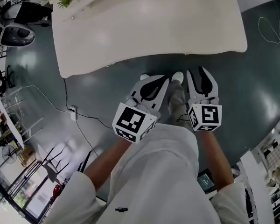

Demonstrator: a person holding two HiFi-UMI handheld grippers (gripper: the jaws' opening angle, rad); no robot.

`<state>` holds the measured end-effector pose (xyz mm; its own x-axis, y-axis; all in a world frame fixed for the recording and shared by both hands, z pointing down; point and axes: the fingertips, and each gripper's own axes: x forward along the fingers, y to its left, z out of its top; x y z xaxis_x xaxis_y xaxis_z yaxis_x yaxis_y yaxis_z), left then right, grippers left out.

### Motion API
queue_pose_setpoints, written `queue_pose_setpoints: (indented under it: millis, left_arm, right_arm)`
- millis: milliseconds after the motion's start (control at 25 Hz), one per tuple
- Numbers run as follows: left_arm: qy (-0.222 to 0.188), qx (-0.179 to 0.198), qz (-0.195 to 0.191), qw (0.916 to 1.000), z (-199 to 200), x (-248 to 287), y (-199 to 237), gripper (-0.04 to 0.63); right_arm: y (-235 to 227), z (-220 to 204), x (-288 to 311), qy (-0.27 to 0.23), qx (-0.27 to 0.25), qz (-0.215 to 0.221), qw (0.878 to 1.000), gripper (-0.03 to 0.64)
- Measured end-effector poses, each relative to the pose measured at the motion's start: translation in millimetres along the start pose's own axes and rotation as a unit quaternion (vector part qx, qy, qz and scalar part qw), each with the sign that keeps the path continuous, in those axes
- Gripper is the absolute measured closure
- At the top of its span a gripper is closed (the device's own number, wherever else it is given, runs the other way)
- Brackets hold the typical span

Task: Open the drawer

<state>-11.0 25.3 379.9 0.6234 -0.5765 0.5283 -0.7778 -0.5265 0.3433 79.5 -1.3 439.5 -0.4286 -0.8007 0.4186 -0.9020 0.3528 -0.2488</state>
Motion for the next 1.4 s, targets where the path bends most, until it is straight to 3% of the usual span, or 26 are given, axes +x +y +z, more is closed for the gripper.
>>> queue_pose_setpoints:
  millis: [760, 1000, 1400]
  left_arm:
    - [0.027, -0.067, 0.043, 0.9965, -57.8, 30.5, 26.6, 0.586]
    - [0.037, -0.085, 0.038, 0.995, -74.0, 35.8, 39.8, 0.586]
    - [0.052, -0.092, 0.05, 0.9931, -86.4, 42.8, 54.9, 0.586]
  right_arm:
    - [-24.1, -68.7, 48.1, 0.053, -0.011, -0.042, 0.998, 0.437]
    - [-32.1, -101.5, 68.5, 0.091, 0.038, -0.045, 0.994, 0.425]
    - [-49.9, -121.4, 91.5, 0.116, 0.039, -0.06, 0.991, 0.425]
